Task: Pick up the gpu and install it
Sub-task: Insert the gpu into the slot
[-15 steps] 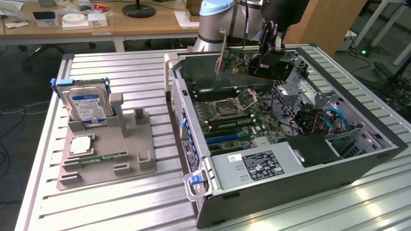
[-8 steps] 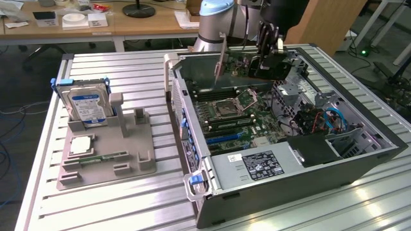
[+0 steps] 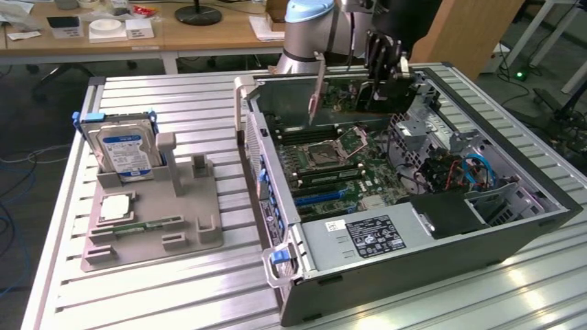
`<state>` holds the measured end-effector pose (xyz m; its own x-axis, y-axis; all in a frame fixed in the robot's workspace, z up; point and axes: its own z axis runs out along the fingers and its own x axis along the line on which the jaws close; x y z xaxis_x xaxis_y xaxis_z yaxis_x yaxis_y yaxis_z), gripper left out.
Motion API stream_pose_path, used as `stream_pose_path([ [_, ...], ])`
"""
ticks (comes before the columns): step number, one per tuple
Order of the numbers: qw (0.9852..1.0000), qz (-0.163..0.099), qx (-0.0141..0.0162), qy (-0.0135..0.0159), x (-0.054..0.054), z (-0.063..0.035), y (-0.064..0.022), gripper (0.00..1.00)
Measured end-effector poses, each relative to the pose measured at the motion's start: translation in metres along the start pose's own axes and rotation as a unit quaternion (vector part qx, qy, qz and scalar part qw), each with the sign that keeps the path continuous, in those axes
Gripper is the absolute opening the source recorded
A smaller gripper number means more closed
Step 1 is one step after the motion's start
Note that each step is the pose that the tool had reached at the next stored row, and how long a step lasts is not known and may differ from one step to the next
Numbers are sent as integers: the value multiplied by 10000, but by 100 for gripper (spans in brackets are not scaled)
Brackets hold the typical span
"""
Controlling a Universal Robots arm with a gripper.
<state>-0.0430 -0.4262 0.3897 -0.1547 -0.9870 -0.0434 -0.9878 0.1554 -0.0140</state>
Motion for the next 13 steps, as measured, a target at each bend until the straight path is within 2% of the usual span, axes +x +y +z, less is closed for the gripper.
stream_pose_path([
  [3,9997,-233,-10,-2,1,22,0,28],
  [7,9996,-284,-13,-3,17,77,-1,28],
  [13,9986,-524,-23,-7,26,151,0,28],
])
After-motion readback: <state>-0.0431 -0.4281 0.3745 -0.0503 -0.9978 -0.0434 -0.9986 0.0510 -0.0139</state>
